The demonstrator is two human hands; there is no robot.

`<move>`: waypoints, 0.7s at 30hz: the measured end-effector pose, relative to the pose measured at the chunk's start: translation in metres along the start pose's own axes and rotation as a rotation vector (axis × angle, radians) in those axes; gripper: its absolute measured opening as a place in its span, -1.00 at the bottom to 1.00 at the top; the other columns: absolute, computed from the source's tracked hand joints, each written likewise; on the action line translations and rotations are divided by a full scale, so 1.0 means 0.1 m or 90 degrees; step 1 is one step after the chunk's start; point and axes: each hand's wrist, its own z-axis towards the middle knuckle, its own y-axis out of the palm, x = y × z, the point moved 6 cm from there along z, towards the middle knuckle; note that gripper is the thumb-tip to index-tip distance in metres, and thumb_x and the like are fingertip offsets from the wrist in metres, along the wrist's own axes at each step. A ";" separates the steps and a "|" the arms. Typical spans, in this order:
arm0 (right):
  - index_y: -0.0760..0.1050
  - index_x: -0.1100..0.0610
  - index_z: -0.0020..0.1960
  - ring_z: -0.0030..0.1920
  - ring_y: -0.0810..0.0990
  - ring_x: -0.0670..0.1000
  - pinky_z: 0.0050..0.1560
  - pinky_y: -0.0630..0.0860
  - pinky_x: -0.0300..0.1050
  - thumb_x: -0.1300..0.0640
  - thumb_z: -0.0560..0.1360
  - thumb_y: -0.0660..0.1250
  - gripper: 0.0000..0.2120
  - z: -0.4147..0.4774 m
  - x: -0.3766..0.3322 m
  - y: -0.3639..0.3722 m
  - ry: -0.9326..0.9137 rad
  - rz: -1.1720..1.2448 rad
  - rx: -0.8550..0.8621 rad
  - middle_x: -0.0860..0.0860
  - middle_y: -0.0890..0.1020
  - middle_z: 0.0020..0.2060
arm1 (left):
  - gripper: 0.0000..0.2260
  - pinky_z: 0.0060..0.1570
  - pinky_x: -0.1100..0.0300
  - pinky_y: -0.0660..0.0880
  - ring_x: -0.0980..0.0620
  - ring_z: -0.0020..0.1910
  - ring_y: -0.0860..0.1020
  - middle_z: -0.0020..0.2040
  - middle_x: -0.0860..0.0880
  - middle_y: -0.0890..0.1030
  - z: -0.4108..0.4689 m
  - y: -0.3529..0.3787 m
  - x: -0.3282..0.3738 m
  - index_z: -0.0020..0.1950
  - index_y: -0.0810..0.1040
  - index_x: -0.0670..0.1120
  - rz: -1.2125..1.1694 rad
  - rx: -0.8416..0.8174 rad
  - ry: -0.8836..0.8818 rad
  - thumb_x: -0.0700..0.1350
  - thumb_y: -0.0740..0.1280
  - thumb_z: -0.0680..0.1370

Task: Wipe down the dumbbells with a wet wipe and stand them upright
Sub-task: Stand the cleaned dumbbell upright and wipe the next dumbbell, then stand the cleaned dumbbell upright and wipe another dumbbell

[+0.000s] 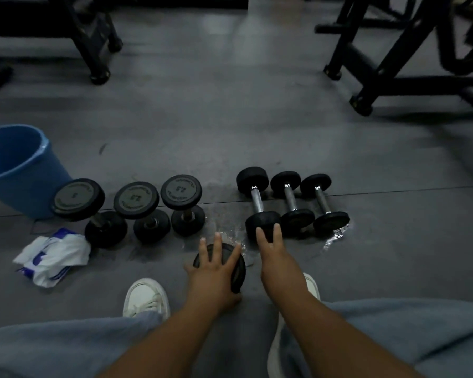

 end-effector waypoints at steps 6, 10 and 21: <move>-0.10 -0.11 0.57 0.50 0.09 0.19 0.23 0.46 -0.05 0.39 0.52 0.15 -0.22 -0.22 -0.01 0.00 -0.012 -0.054 -0.001 0.12 -0.31 0.53 | 0.02 0.34 -0.19 0.34 -0.26 0.57 -0.17 0.61 -0.04 -0.27 -0.03 -0.14 -0.15 0.54 -0.32 0.27 0.008 -0.038 0.049 0.32 0.39 0.37; -0.12 -0.13 0.56 0.54 -0.01 0.17 0.32 0.39 -0.06 0.37 0.54 0.11 -0.24 -0.27 0.01 0.10 -0.011 -0.058 -0.035 0.10 -0.32 0.53 | 0.07 0.36 -0.27 0.27 -0.29 0.56 -0.13 0.61 -0.05 -0.25 0.04 -0.17 -0.16 0.53 -0.36 0.26 0.047 -0.059 0.100 0.36 0.40 0.35; -0.19 -0.12 0.57 0.54 -0.06 0.15 0.30 0.40 0.00 0.36 0.53 0.17 -0.18 0.42 -0.08 0.01 -0.041 -0.083 -0.058 0.08 -0.26 0.54 | -0.02 0.29 -0.26 0.34 -0.33 0.47 0.10 0.57 -0.12 -0.01 0.46 -0.36 -0.13 0.56 -0.10 0.16 0.079 -0.072 0.158 0.31 0.42 0.33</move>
